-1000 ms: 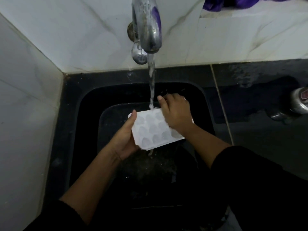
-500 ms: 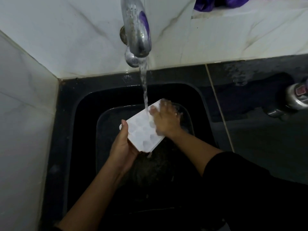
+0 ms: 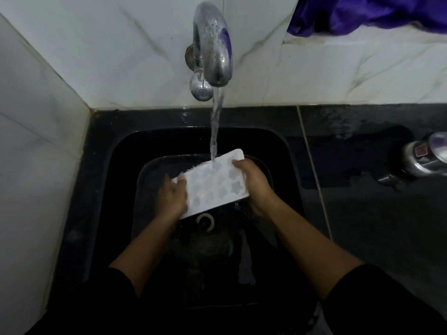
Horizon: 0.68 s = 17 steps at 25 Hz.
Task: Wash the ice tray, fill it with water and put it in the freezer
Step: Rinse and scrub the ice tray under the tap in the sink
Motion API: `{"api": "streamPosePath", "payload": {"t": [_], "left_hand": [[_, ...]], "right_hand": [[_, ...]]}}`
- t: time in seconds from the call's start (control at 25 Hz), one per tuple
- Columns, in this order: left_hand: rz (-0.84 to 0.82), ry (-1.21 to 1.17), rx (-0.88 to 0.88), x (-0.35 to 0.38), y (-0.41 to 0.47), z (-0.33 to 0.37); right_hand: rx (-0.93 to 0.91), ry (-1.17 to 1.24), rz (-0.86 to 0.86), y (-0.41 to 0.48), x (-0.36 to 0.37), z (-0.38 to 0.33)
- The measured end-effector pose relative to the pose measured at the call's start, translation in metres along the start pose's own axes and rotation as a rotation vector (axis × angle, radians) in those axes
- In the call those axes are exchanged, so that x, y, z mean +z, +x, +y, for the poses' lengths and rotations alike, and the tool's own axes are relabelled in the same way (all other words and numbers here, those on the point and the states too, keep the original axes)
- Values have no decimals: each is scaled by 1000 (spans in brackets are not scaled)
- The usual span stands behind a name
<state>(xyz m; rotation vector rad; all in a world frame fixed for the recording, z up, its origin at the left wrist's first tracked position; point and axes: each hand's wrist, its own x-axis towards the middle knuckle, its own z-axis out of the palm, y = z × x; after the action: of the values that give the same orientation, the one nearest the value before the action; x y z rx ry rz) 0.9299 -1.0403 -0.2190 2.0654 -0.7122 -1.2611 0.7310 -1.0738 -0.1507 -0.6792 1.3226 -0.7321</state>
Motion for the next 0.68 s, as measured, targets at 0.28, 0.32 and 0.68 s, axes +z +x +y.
{"api": "streamPosePath", "payload": {"t": [0.28,0.32,0.68], "left_hand": [[-482,-760,-158,30,-72,49],[-471,-822,-159,21,-70,44],[-487,-1089,-267,-12,-73,28]], "right_hand": [[-341,-546,-44,-18,44,8],[-414,-674,-62,-19,43,9],[-919,-1574,-267,-72,29,41]]}}
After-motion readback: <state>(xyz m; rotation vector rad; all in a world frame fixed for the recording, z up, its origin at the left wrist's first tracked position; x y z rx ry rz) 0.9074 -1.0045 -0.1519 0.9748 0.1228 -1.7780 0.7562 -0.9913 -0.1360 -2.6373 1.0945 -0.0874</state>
